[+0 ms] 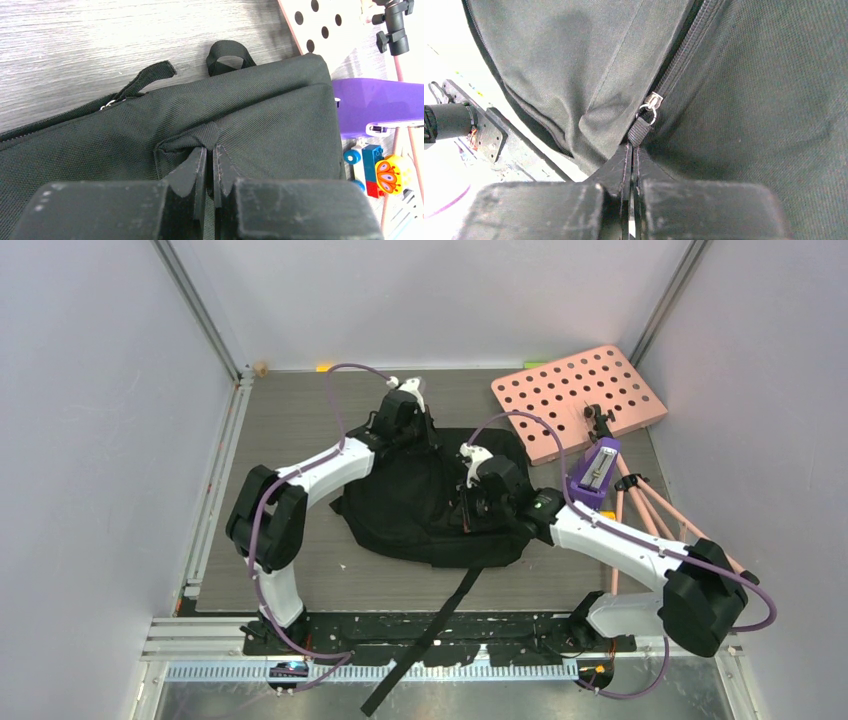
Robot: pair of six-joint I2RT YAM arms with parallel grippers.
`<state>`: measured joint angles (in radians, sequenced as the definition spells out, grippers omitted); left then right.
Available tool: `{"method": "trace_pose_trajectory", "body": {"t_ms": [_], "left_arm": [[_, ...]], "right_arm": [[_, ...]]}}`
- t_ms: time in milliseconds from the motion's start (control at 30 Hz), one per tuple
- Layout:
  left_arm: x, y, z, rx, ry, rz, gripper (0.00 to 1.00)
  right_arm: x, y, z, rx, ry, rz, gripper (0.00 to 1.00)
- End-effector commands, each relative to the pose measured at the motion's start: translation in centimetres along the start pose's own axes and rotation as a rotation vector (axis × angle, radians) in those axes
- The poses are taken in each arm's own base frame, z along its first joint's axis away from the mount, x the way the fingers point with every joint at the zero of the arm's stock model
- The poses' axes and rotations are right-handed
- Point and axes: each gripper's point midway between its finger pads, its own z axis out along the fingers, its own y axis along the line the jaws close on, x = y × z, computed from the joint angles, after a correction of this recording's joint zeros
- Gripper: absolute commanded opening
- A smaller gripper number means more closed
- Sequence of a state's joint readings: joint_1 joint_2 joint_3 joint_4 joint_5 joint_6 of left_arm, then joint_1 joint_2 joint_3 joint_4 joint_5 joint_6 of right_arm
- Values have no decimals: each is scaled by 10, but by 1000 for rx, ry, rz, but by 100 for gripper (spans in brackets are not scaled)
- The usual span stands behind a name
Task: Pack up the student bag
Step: Unzip the student bag at the center of the board.
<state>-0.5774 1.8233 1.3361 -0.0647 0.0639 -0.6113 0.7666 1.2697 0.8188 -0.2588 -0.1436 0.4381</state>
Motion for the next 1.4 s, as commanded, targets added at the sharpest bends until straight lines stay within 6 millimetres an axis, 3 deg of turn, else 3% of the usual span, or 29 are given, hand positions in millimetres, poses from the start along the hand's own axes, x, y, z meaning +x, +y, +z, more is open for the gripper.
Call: {"method": "trace_pose_trajectory", "body": {"t_ms": [0, 433, 767, 967, 1000, 1033, 1067, 1100, 1133, 1167, 1233, 1367], "left_arm": [[-74, 20, 0, -61, -231, 34, 0], [-82, 29, 4, -89, -240, 39, 0], [-81, 35, 3, -109, -241, 45, 0], [-76, 36, 2, -106, -227, 55, 0], [-76, 35, 1, -101, -225, 57, 4], [-76, 34, 0, -93, -225, 59, 11], [-76, 31, -2, -82, -225, 61, 29], [-78, 29, -6, -73, -231, 63, 45], [-79, 27, -9, -65, -234, 65, 60], [-80, 24, -13, -57, -239, 68, 71], [-81, 20, -25, -45, -244, 72, 81], [-82, 13, -56, -20, -259, 106, 92]], "right_arm": [[22, 20, -20, -38, 74, -1, 0], [87, 29, -21, -31, 210, -13, 0], [103, 39, -28, -32, 244, -40, 1], [91, 48, -40, -38, 196, -40, 1], [88, 50, -42, -42, 190, -37, 5], [87, 51, -42, -45, 189, -36, 17], [84, 53, -43, -48, 183, -36, 25], [82, 55, -44, -49, 179, -34, 39], [75, 58, -46, -48, 163, -32, 45], [70, 60, -47, -49, 151, -29, 54], [54, 67, -51, -53, 111, -33, 64], [11, 73, -58, -10, -2, -70, 78]]}}
